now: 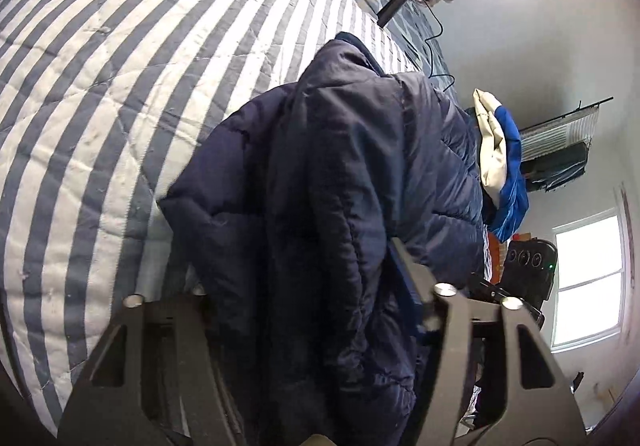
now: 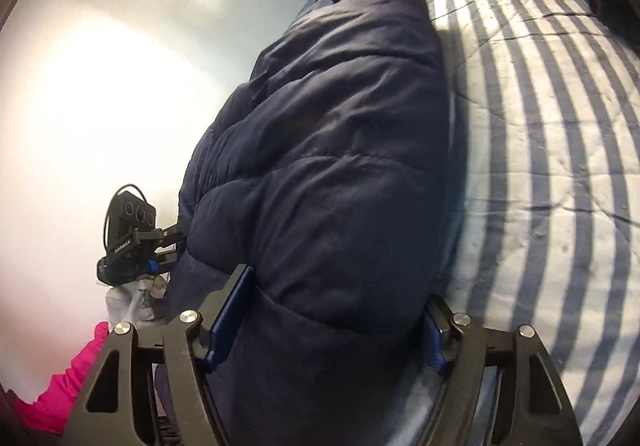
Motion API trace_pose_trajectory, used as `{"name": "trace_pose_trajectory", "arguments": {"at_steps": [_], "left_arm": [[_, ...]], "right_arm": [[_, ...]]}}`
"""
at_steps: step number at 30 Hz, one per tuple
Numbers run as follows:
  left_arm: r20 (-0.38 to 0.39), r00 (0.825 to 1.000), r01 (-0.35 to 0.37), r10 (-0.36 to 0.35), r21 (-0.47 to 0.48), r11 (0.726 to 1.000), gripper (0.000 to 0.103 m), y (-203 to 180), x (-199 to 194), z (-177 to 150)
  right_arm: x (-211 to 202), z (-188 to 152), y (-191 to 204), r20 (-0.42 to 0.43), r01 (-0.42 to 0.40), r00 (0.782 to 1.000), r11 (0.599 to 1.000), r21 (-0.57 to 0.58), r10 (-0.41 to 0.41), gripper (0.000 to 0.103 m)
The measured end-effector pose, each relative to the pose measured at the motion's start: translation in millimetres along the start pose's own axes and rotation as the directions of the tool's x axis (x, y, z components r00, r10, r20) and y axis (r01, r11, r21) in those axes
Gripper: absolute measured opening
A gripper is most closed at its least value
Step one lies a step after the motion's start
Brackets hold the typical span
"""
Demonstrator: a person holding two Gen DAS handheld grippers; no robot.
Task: Fold large clothes
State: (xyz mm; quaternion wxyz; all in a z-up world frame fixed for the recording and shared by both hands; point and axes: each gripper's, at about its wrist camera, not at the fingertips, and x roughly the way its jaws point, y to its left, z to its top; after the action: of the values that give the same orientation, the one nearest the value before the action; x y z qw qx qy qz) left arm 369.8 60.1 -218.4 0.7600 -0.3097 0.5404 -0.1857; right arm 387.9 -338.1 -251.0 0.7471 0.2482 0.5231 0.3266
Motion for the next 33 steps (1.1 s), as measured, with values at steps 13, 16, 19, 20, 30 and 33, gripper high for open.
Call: {"name": "trace_pose_trajectory", "arguments": {"at_steps": [13,16,19,20,30,33], "left_arm": [[0.060,0.990,-0.134,0.126,0.136,0.982,0.024,-40,-8,-8],[0.080,0.987,-0.153,0.141,0.170,0.973,0.021,-50,-13,-11],[0.101,0.984,-0.164,0.146,0.202,0.966,0.018,-61,-21,-16],[0.107,0.983,-0.168,0.148,0.213,0.963,0.018,-65,-23,-19],[0.146,0.980,-0.178,0.137,0.329,0.927,0.016,-110,-38,-49],[0.149,0.981,-0.169,0.122,0.358,0.918,0.016,-125,-40,-57]], "right_arm": [[13,5,67,-0.012,0.188,0.982,0.973,-0.131,-0.191,0.036],[14,5,91,0.003,0.263,0.964,0.947,-0.185,-0.267,0.030],[14,3,115,0.027,0.334,0.941,0.914,-0.230,-0.337,0.026],[12,2,120,0.034,0.350,0.935,0.905,-0.240,-0.353,0.024],[-30,-16,151,0.120,0.501,0.863,0.803,-0.322,-0.490,0.020],[-49,-26,158,0.149,0.534,0.844,0.778,-0.331,-0.515,0.020]]}}
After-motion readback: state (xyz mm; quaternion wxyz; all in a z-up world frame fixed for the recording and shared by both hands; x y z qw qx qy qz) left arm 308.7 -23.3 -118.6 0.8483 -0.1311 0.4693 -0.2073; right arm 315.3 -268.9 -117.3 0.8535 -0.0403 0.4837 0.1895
